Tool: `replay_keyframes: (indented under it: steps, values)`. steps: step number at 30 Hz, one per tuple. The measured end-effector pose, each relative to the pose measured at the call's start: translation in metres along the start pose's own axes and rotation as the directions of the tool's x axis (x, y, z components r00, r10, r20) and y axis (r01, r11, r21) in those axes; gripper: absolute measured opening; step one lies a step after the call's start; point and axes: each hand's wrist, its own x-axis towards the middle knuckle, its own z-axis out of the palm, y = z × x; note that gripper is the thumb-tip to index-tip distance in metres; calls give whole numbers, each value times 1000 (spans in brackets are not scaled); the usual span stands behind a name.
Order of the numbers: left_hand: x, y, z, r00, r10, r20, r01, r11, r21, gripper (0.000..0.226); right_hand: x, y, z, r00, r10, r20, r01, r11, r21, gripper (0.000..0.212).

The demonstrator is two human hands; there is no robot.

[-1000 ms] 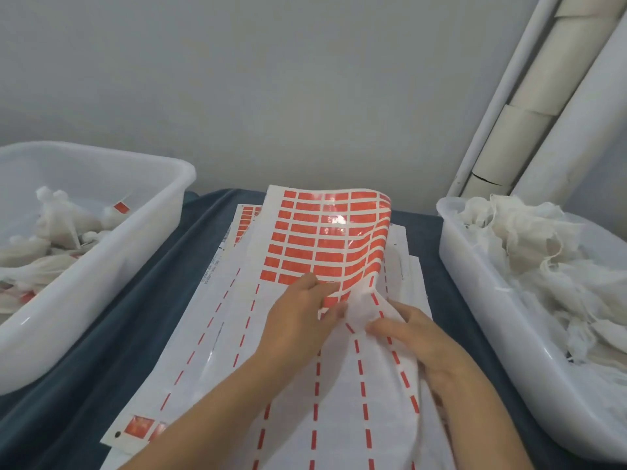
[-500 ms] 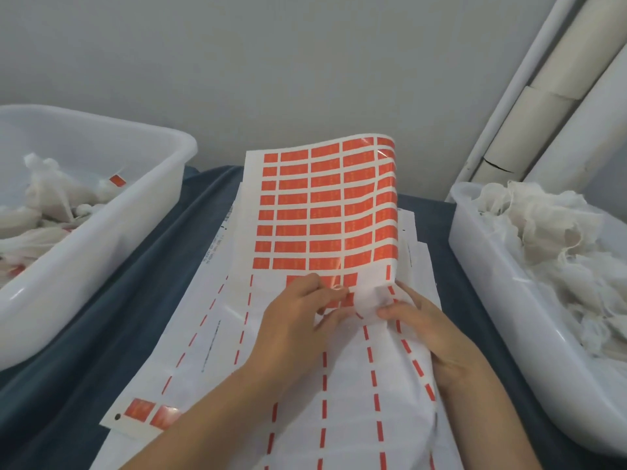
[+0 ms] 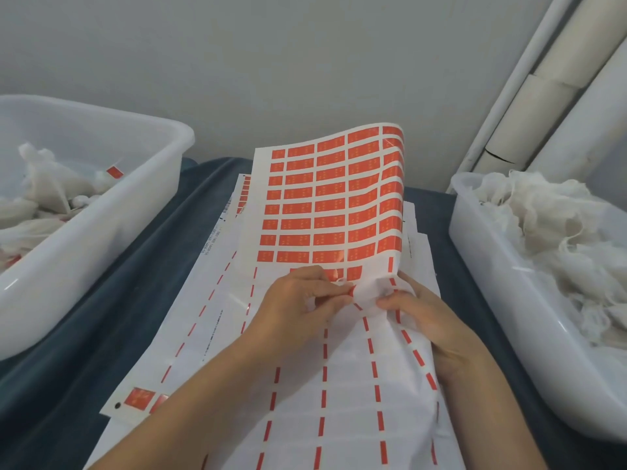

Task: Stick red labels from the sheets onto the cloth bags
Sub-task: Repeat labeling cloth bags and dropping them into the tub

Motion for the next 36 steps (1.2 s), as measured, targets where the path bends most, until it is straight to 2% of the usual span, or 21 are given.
replay_keyframes:
  steps: [10, 14, 18, 23, 26, 28, 31, 33, 36]
  values:
    - [-3, 0, 3, 997, 56, -57, -53, 997, 51, 30, 2, 0, 0, 1000, 15, -8, -15, 1000, 1, 35]
    - [-3, -1, 5, 991, 39, -131, -33, 998, 47, 27, 2, -1, -1, 999, 38, 5, -38, 998, 45, 35]
    - [-4, -1, 6, 991, 47, -125, -41, 998, 48, 28, 1, 1, -2, 999, 43, 19, -45, 995, 92, 39]
    - [-1, -2, 5, 990, -38, -135, 38, 999, 0, 7, 0, 0, -2, 997, 64, 36, -67, 993, 92, 43]
    - [1, -2, 2, 957, -148, -251, 142, 989, -42, 19, -3, 0, -7, 999, 22, 36, -25, 996, 80, 61]
    - [2, -2, -4, 898, -214, -384, 193, 977, -94, 24, -5, -1, -10, 998, -29, -47, 30, 1000, 8, 71]
    - [2, 0, -12, 841, -221, -494, 135, 970, -204, 17, -5, -1, -14, 955, -139, -260, 61, 956, -287, 97]
    - [1, 4, -14, 848, -213, -486, 77, 955, -286, 5, -2, 4, -19, 905, -186, -381, -15, 883, -468, 110]
    - [-2, 10, -12, 888, -209, -411, 52, 931, -361, 13, 1, 10, -18, 899, -204, -389, -151, 687, -711, 104]
